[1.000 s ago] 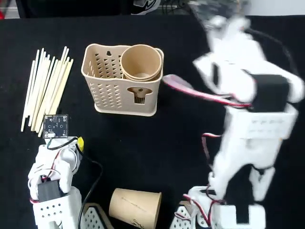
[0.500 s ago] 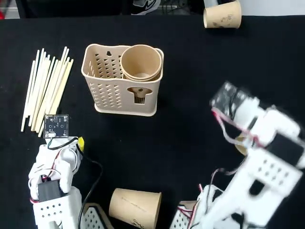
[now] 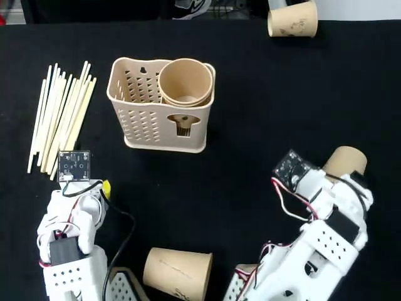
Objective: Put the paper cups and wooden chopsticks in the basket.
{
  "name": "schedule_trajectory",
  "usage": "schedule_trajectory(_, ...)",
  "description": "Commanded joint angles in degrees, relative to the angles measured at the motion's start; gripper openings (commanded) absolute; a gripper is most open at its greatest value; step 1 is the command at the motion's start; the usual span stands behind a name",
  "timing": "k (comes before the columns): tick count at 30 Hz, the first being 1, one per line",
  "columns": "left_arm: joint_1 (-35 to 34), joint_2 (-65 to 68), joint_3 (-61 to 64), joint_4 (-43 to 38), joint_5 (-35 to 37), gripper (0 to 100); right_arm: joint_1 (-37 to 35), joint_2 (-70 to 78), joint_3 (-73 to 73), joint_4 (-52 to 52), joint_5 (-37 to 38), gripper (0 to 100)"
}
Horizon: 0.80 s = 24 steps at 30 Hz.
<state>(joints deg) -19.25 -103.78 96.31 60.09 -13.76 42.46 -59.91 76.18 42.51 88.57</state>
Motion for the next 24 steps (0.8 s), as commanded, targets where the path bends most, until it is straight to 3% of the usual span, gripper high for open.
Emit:
schedule_trajectory(1, 0.5, -0.4, 1.0, -0.5, -0.4, 24, 0.5, -1.3, 4.2, -12.4, 0.2, 24.2)
schedule_trajectory(8, 0.5, -0.4, 1.0, -0.5, -0.4, 24, 0.6, -1.6, 15.7, -37.8, -2.0, 1.1)
schedule_trajectory(14, 0.5, -0.4, 1.0, -0.6, -0.4, 24, 0.9, -1.7, 15.3, -45.9, -15.3, 1.1)
schedule_trajectory(19, 0.6, -0.4, 1.0, -0.5, -0.4, 24, 0.9, -1.7, 8.5, -39.9, -24.8, 1.1)
schedule_trajectory(24, 0.6, -0.4, 1.0, -0.5, -0.4, 24, -0.9, -1.7, -9.8, -15.4, -39.1, 1.1)
